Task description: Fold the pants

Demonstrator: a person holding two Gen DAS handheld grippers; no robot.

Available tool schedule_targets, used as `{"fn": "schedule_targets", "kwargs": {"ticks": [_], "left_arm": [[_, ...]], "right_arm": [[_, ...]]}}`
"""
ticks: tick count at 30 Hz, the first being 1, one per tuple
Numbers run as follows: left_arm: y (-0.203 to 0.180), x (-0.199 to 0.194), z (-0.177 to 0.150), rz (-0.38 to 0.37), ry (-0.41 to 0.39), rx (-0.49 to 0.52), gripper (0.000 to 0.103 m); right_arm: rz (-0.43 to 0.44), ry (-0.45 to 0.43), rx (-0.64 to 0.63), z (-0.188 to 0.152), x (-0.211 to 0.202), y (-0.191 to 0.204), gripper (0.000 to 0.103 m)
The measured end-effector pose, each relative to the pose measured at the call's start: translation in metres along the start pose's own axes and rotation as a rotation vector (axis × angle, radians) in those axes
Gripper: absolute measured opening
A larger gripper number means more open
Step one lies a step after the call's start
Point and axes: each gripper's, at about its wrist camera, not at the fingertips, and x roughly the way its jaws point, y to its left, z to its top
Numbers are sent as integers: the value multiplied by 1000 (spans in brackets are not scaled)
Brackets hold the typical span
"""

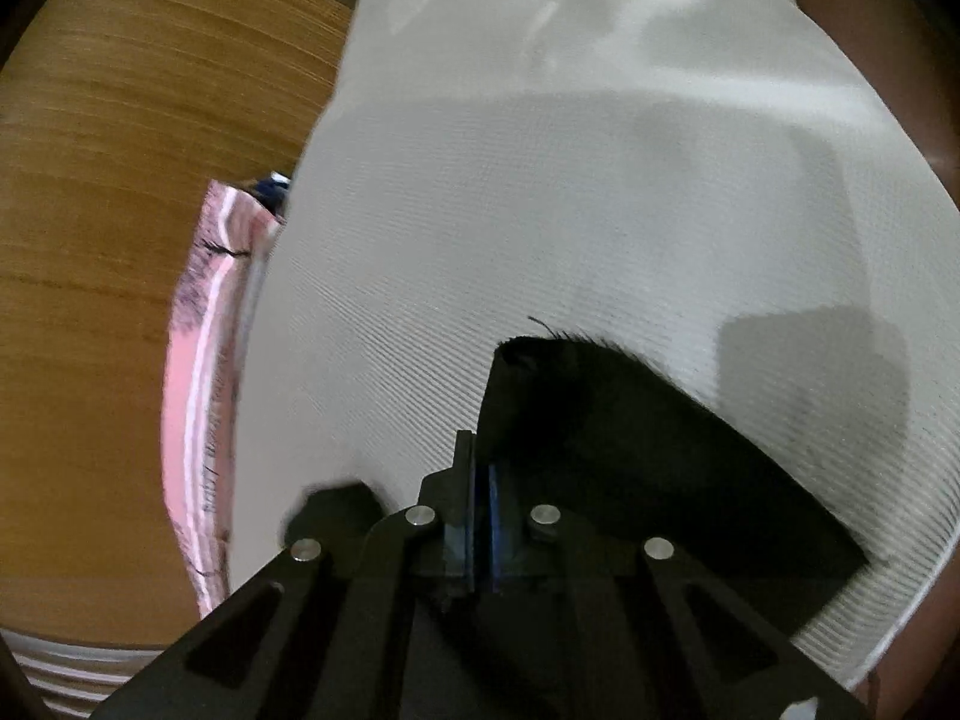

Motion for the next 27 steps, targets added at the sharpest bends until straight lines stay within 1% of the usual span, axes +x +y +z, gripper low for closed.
{"fn": "schedule_targets", "kwargs": {"ticks": [1,4,8,10,13,14,16,18,19,20,21,22,25,27], "left_arm": [[0,0,0,1,-1,1,5],[-1,0,0,1,-1,0,5],[-2,0,0,1,-4,-2,5],[-3,0,-1,2,-6,1,5],[-3,0,-1,2,-8,-1,5],[-3,0,-1,1,-9,-1,5],[-2,0,-1,-1,-10,-4,5],[-1,0,-1,-6,-11,-8,5],[1,1,-1,-14,-13,-13,5],[2,1,-1,-19,-14,-18,5],[4,1,-1,-26,-13,-26,5],[5,1,-1,-34,-12,-34,5],[8,1,1,-52,-12,-51,5],[11,0,0,-69,-15,-71,5]], "right_arm": [[0,-7,-8,5,5,7,4],[-38,-14,-8,16,22,18,4],[-112,-50,5,24,42,14,4],[-98,-65,22,27,44,11,4],[-144,-115,-15,30,40,17,4],[-161,-122,-28,32,40,19,7],[-169,-93,-72,36,42,24,8],[-186,-71,-129,34,35,30,14],[-185,-54,-153,31,30,33,23],[-187,-40,-210,23,22,39,31],[-199,-35,-257,16,16,45,34],[-217,-29,-313,6,11,52,35],[-235,26,-575,-46,-7,77,35],[-250,56,-709,-78,-15,85,35]]}}
